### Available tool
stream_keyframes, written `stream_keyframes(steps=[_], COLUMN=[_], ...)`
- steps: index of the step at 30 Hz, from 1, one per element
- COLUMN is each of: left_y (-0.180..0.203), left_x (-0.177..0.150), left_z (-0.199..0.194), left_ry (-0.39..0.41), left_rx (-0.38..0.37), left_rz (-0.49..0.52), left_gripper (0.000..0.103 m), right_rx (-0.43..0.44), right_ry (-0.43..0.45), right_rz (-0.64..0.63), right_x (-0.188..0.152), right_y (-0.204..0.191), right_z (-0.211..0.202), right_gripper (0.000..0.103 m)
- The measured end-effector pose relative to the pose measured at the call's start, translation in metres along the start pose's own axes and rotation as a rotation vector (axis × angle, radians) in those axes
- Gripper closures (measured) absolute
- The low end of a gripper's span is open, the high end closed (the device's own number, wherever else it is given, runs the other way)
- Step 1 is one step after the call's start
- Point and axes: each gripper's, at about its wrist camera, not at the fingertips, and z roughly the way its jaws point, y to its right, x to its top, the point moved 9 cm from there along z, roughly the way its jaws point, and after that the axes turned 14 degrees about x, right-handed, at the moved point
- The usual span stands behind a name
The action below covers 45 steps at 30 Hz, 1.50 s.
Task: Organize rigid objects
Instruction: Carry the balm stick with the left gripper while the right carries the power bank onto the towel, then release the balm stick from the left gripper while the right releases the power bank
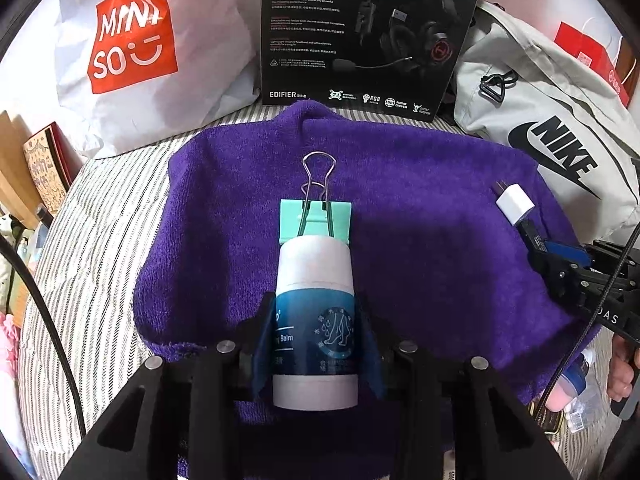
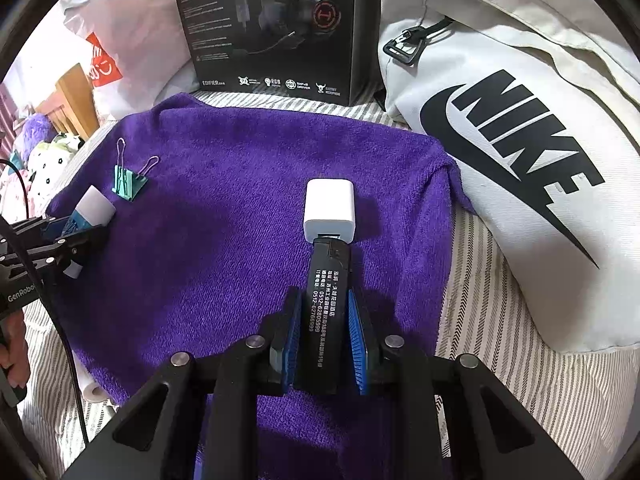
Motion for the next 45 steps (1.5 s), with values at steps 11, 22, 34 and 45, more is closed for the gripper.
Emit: stream_keyframes(steps=[11,22,34,45], left_y=[0.010,-0.003,0.017,0.049], left_x=[-0.006,-0.010,-0.053,-0.079], left_z=[-0.004,-0.039,-0.092,-0.080], left_ry=[-0.030,-0.035,-0.037,-0.056], left_rx=[-0.009,-0.075,-0.098,-0.103], left_rz=[0.026,-0.080,-0.070,-0.035], left_gripper=[0.039,0.039,0.027,0.027], right_rx=[0.019,0.010,0.006,0.021], right_ry=[-0.033,0.024,0.136,0.177], right_rz=[-0.050,0.008,0.044,0.156], right_x=[-0.007,-0.005,-0.027,-0.091], right_y=[-0.011,-0.006,-0.019,-0.013], right_z=[-0.002,-0.038,-0.104,-0.146], right_gripper=[0.056,0.056,0.042,0.036])
